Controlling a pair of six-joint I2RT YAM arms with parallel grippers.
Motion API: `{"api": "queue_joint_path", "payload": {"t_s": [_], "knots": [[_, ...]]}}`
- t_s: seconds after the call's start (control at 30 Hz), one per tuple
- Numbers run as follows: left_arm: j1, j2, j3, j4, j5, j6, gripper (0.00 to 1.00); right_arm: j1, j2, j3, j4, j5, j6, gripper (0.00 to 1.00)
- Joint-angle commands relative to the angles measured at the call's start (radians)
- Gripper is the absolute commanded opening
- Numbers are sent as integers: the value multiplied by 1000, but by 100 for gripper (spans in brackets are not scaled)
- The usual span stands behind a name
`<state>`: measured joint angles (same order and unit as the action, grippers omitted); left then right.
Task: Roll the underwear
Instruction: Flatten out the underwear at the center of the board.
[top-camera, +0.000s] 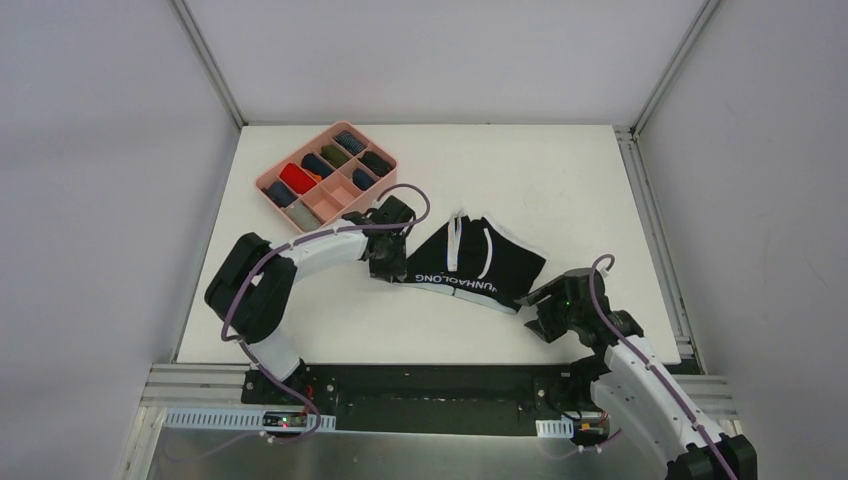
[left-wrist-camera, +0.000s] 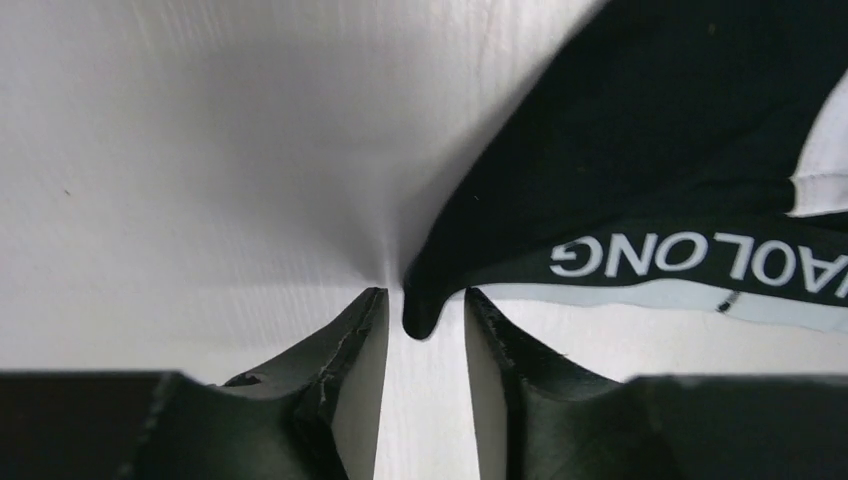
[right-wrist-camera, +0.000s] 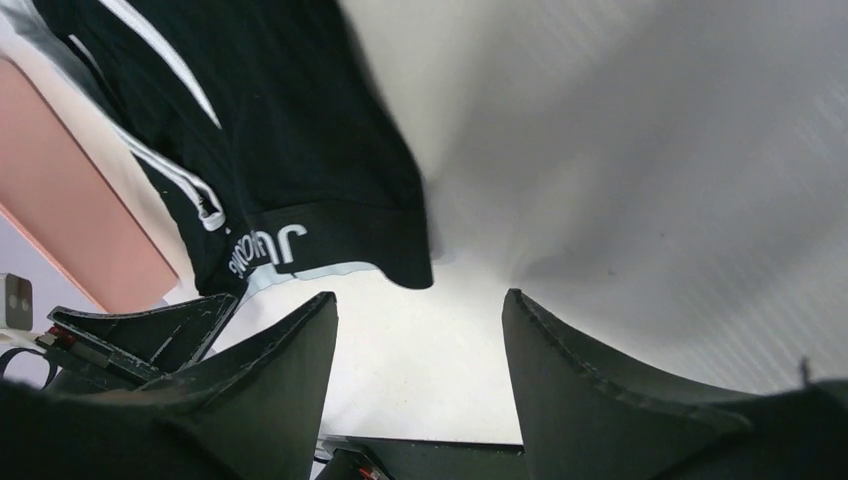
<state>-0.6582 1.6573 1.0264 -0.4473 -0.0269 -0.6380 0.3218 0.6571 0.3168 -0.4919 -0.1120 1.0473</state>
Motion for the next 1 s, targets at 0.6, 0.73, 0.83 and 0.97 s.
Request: {"api": "queue_joint_path", "payload": {"t_s": [0.6, 0.73, 0.83, 0.97], "knots": [[82, 1, -7, 56, 133, -23, 0, -22, 166, -78, 343, -35, 114, 0], [130, 49, 71, 58, 236, -12, 0, -86, 202, 32, 333, -14, 16, 0], [202, 134, 234, 58, 420, -27, 0, -201, 328, 228, 339, -85, -110, 0], [272, 173, 512, 56, 604, -83, 0, -314, 511, 636, 288, -184, -222, 0]]}}
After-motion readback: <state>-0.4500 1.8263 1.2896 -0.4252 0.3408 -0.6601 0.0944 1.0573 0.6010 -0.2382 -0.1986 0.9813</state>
